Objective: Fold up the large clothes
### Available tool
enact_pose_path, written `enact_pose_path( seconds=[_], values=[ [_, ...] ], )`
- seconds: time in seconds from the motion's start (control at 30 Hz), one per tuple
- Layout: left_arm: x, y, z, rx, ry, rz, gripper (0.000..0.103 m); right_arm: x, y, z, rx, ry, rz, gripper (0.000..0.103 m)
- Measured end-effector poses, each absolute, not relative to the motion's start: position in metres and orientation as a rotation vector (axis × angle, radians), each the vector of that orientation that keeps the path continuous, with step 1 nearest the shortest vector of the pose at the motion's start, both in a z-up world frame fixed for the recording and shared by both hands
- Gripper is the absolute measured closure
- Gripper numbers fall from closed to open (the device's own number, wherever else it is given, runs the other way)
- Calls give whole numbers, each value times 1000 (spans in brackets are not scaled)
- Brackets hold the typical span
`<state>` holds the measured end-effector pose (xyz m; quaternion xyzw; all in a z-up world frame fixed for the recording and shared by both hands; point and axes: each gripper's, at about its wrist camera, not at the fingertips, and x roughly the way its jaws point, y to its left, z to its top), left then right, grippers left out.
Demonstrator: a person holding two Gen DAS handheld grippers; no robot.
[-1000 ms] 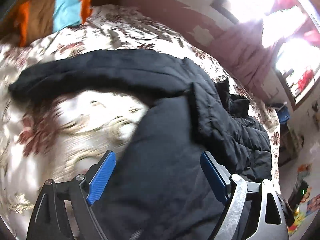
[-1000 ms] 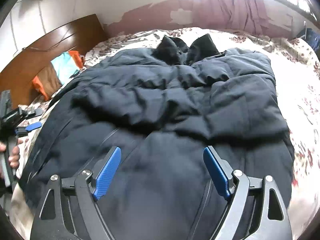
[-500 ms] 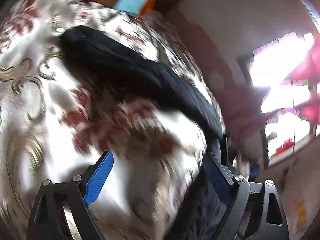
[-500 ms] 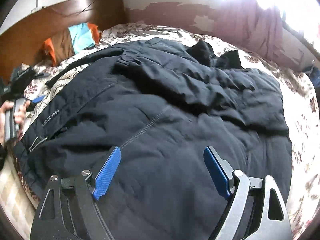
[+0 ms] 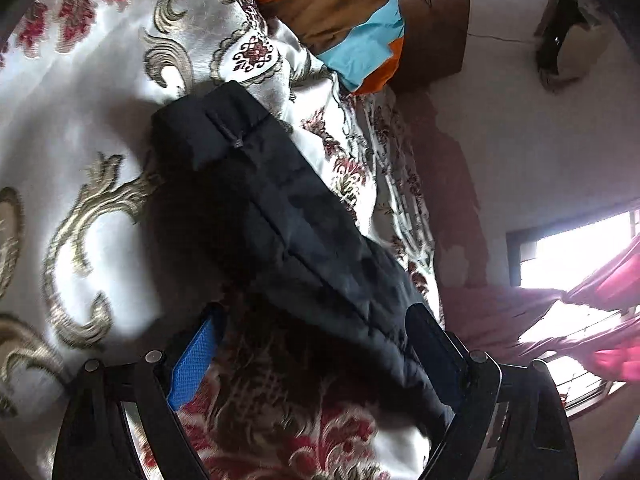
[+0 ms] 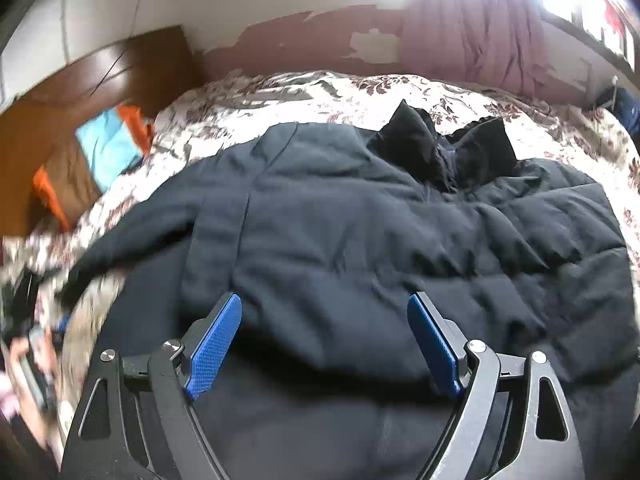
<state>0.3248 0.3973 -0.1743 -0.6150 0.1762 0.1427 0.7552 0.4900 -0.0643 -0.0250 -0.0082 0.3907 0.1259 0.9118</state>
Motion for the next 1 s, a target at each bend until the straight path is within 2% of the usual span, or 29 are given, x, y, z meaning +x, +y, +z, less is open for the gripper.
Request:
enact_pose_path(
  seconds=[0.17, 0.23, 0.33, 0.37, 0.4, 0.43, 0.5, 0.57, 0.7, 0.9, 1.0],
  values=[
    [334, 402, -173, -1354, 339, 246, 15, 518, -41, -42, -14, 803, 249, 22],
    [334, 406, -172, -1370, 315, 239, 20, 527, -32, -49, -17, 809, 245, 22],
    [331, 411, -175, -1391, 308, 244, 35, 535, -24, -58, -20, 821, 249, 22],
    [330, 413, -176, -1395, 306, 247, 44, 536, -22, -61, -25, 826, 249, 22],
    [329, 415, -177, -1399, 302, 255, 55, 536, -21, -64, -31, 826, 247, 21],
    [327, 416, -178, -1400, 299, 276, 63, 537, -21, -65, -33, 821, 244, 20],
    [323, 417, -175, -1374, 288, 306, 88, 535, -25, -67, -25, 810, 240, 17],
    [323, 417, -168, -1325, 274, 311, 94, 533, -28, -67, -13, 810, 249, 16],
    [321, 409, -141, -1178, 238, 329, 98, 529, -37, -57, -6, 799, 268, 16],
    [310, 390, -93, -969, 181, 334, 98, 494, -72, -22, 11, 733, 311, 16],
    [306, 367, -46, -745, 146, 307, 98, 475, -96, -11, 1, 712, 308, 16]
  ],
)
